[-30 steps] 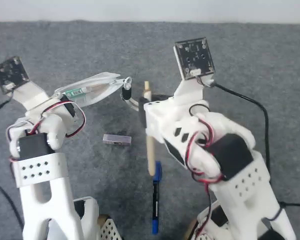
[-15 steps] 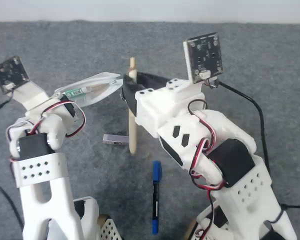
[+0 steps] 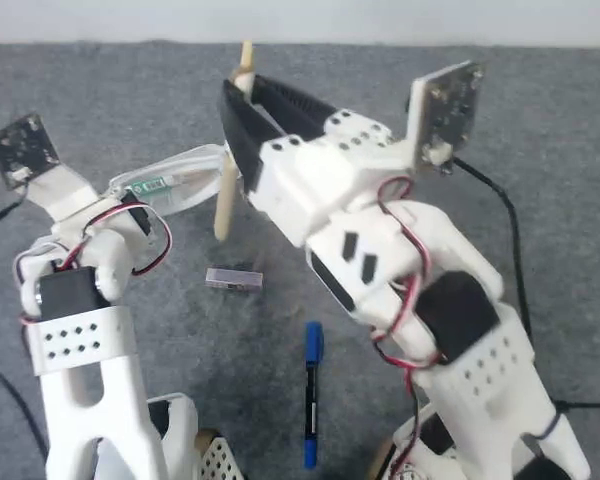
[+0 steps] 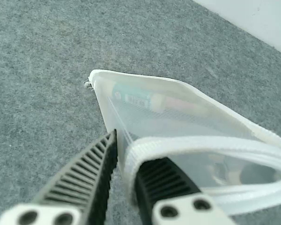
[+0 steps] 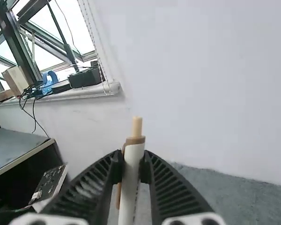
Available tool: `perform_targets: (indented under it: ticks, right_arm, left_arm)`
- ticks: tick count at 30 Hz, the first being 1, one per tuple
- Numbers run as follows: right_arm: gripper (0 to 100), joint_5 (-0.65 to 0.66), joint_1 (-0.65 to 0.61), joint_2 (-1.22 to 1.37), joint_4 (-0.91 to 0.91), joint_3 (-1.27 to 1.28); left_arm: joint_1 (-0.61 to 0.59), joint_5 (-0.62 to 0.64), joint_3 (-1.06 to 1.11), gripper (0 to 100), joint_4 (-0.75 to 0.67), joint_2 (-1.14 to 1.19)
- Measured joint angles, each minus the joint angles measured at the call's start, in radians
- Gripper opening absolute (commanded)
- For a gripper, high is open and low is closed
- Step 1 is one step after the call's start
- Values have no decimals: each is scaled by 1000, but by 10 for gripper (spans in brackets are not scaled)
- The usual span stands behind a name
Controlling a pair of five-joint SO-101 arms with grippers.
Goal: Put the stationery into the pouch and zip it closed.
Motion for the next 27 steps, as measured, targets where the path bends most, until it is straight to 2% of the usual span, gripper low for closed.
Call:
perform_targets:
  ticks: [9,16,20,27]
  right_arm:
    - [6,0,2,161,-114,2]
    - [6,-2,2,155,-222,68]
    - [6,2,2,80,-396,213]
    - [6,184,0,51,-778,450]
  left_arm:
    - [0,0,0,9,0,0]
    - [0,-2,0,9,0,0]
    - [0,-2,0,9,0,0]
    - [0,-2,0,9,0,0]
